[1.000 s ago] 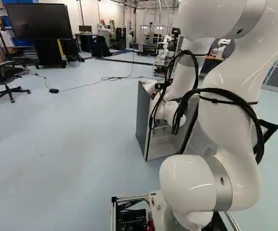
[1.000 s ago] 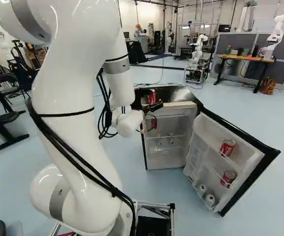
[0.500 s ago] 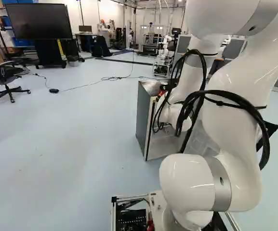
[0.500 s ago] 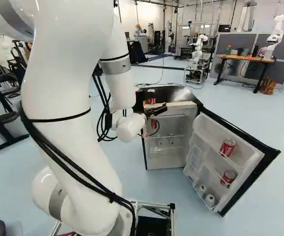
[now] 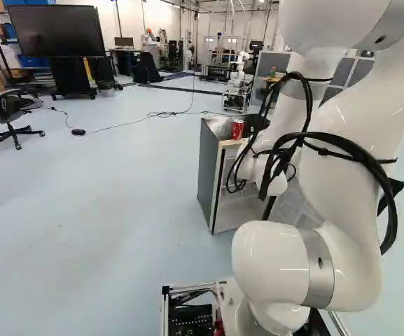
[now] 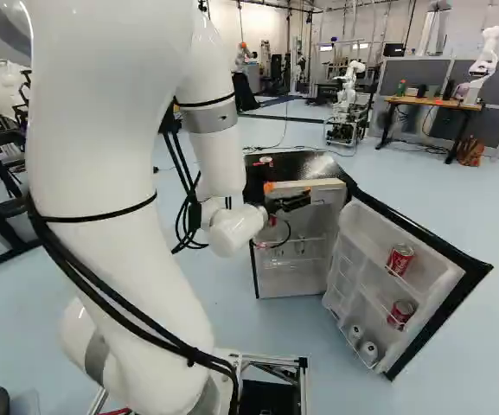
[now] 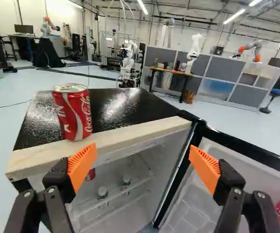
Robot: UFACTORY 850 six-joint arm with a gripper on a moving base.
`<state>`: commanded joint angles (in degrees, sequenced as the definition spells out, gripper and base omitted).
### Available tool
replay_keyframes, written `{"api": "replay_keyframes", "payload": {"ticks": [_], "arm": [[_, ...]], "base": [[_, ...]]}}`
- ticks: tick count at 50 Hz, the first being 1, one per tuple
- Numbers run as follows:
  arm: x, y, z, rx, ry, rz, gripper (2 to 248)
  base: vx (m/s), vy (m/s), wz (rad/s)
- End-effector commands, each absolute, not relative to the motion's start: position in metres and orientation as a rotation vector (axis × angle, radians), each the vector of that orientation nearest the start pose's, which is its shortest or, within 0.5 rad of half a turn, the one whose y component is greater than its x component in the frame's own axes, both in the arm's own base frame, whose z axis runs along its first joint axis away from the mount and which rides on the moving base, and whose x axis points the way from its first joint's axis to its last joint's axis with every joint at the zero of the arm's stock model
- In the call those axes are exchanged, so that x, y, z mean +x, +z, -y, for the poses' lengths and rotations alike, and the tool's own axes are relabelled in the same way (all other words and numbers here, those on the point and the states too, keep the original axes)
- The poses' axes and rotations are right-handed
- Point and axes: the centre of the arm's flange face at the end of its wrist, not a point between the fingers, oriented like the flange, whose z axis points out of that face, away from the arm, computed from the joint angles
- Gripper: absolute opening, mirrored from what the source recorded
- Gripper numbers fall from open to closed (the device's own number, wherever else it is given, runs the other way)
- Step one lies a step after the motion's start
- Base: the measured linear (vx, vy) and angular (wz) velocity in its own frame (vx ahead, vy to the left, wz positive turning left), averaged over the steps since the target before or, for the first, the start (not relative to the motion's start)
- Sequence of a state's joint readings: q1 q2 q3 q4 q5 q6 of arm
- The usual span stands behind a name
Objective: Grab a drink from the fridge
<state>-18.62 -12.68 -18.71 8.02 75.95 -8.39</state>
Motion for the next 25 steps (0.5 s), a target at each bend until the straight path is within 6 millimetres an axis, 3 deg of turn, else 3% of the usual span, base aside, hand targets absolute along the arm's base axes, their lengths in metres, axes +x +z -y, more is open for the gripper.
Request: {"api": "replay_keyframes", "payload": {"ticks": [25], "arm": [[0.3418,0.3241,0.1322,-2.683,-2.255,-0.465,247]], "base": [[0.0,0.0,0.0]]}}
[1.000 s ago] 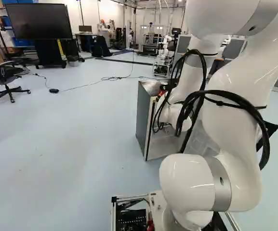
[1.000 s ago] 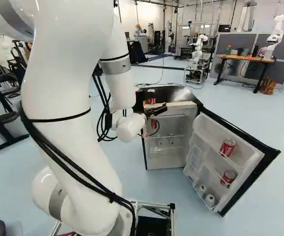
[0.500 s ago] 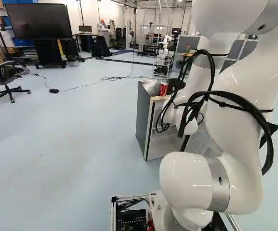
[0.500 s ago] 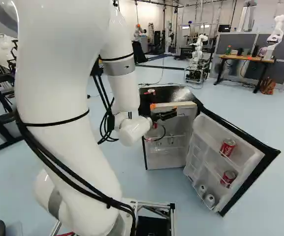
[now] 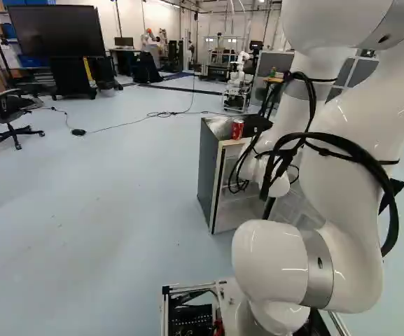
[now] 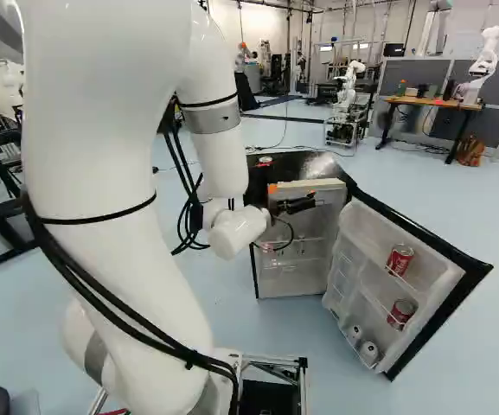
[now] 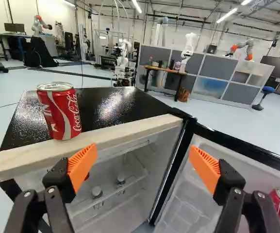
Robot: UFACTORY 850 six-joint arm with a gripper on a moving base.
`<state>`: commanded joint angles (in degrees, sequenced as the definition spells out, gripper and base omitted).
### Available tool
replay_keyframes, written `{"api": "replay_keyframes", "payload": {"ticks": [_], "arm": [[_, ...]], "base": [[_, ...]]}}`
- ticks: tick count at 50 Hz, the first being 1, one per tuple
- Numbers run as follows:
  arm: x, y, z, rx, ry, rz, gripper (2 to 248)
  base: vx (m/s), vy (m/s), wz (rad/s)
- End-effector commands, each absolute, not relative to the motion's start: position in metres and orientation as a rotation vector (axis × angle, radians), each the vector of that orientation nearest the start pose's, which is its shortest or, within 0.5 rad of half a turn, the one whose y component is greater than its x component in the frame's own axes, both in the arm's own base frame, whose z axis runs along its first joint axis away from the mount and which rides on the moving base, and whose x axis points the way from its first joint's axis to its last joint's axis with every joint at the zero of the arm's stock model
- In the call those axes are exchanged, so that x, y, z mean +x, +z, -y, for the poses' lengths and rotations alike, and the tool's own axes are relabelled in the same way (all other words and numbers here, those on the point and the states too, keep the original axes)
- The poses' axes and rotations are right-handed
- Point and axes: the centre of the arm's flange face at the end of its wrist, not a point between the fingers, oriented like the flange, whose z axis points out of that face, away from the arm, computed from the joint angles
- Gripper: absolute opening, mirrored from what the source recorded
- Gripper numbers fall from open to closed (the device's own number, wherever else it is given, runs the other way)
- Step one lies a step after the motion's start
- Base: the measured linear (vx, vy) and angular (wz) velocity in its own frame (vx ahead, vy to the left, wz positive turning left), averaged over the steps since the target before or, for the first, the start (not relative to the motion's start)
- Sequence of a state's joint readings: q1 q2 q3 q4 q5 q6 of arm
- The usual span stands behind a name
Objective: Grab a drink from the fridge
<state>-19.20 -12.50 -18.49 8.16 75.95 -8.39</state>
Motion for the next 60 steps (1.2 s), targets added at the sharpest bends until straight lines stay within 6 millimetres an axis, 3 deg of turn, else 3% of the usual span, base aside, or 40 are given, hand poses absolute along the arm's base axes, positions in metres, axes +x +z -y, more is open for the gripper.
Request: {"api": "replay_keyframes", "payload": {"ticks": [60], "arm": [[0.3418,0.3241,0.1322,-2.683,-2.255,-0.465,247]], "base": [[-0.02,-0.02,0.001]]}}
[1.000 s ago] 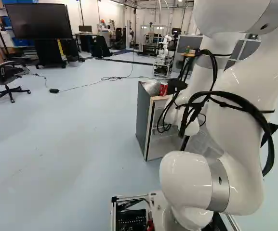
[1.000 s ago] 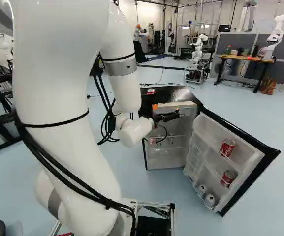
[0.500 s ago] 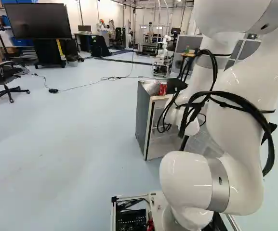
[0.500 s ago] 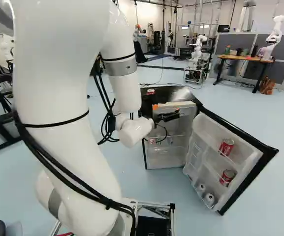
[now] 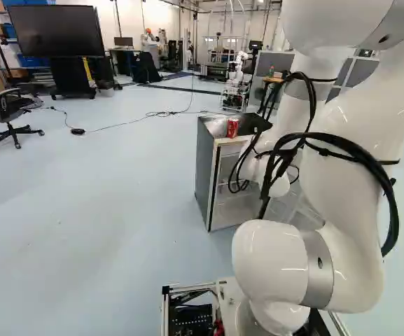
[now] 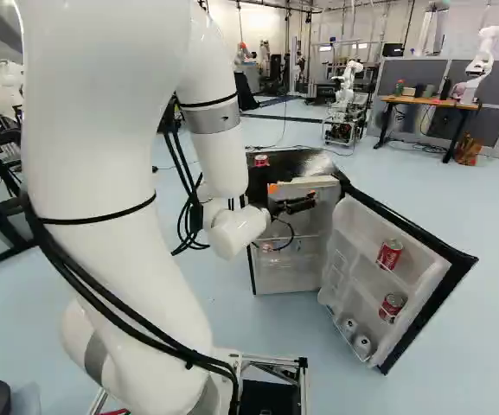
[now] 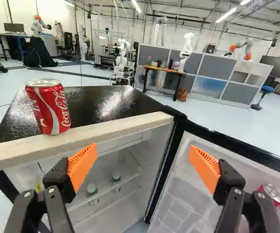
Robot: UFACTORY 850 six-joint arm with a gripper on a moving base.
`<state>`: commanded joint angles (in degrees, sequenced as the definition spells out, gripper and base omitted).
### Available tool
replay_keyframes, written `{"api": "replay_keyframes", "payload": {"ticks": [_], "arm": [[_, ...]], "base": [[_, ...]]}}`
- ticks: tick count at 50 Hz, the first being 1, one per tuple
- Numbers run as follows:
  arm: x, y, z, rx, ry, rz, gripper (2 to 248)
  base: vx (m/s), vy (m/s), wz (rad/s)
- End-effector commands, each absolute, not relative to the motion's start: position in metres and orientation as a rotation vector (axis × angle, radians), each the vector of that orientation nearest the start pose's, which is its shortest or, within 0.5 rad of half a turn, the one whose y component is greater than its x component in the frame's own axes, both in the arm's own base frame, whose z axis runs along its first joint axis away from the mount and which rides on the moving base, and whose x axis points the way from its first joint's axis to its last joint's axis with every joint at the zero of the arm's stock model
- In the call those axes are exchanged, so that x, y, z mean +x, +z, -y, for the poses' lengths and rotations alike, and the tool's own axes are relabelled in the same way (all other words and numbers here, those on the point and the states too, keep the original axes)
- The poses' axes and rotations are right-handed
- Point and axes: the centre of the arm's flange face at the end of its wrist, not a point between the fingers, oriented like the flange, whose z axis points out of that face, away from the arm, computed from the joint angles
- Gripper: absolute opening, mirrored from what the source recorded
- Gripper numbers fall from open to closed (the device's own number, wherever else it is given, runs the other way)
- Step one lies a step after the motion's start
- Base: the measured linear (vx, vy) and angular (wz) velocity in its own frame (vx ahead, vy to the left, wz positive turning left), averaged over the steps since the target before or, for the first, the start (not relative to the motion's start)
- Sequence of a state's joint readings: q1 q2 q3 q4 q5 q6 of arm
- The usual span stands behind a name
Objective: Grab a drink from the fridge
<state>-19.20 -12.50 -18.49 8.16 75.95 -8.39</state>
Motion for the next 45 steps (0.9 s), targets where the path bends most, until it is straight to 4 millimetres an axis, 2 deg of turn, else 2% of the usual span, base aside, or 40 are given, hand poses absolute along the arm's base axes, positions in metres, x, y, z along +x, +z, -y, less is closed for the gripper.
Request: {"api": "replay_keyframes", "payload": {"ticks": [36,45], "arm": [[0.3418,0.3241,0.1322,-2.683,-2.255,-0.465,247],[0.3418,0.3241,0.1322,-2.683,-2.255,-0.465,247]], "base": [[-0.048,-0.083,0.014],[-0.019,-0.038,-0.001]]}}
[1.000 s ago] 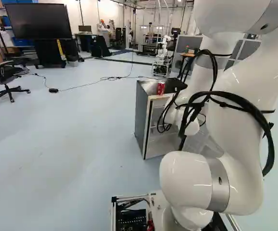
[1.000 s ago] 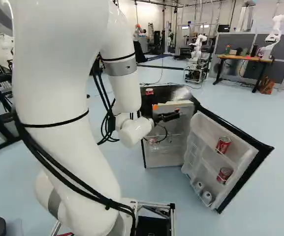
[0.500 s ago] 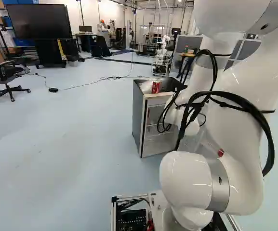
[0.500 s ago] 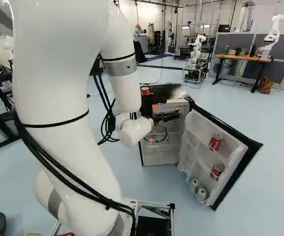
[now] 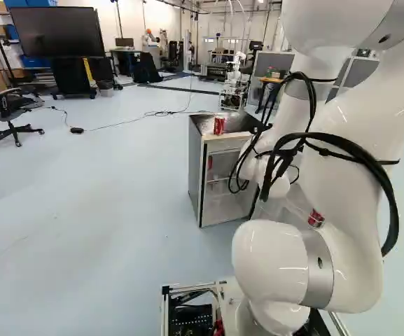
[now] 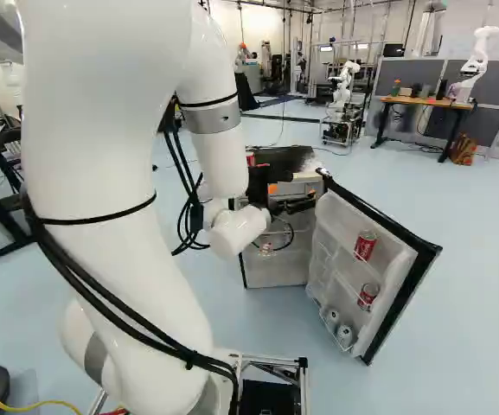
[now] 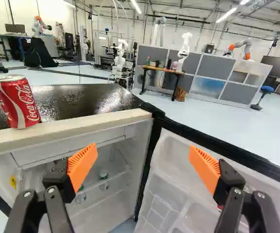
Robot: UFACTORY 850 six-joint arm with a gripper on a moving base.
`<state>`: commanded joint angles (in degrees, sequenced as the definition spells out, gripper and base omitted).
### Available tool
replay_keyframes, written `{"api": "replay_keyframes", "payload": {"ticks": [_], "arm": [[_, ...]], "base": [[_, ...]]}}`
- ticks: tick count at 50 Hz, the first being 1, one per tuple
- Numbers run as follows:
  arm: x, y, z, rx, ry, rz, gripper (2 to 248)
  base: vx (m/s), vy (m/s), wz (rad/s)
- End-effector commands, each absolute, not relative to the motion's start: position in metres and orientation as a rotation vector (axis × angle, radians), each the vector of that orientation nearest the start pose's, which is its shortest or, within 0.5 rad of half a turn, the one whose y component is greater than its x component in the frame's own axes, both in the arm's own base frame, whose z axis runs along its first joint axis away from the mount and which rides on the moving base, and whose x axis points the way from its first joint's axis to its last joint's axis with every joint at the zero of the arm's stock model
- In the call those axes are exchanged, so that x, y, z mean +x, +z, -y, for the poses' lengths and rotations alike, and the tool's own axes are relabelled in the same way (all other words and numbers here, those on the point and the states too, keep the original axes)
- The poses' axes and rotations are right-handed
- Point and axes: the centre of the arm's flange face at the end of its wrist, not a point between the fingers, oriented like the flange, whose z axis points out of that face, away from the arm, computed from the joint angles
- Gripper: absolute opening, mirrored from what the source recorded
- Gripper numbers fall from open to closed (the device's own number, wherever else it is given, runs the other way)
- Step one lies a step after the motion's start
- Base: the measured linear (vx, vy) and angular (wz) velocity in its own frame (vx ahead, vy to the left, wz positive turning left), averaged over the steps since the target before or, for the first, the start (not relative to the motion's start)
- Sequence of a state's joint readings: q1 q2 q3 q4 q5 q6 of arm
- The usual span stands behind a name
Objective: Grab a drink from the fridge
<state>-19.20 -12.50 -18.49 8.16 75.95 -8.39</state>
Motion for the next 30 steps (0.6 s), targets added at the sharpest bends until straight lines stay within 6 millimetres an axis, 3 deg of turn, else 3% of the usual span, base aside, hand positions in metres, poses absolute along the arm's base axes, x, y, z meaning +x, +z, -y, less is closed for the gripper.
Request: {"api": "replay_keyframes", "payload": {"ticks": [30], "arm": [[0.343,0.349,0.142,-2.619,-2.359,-0.498,247]], "base": [[0.0,0.0,0.0]]}}
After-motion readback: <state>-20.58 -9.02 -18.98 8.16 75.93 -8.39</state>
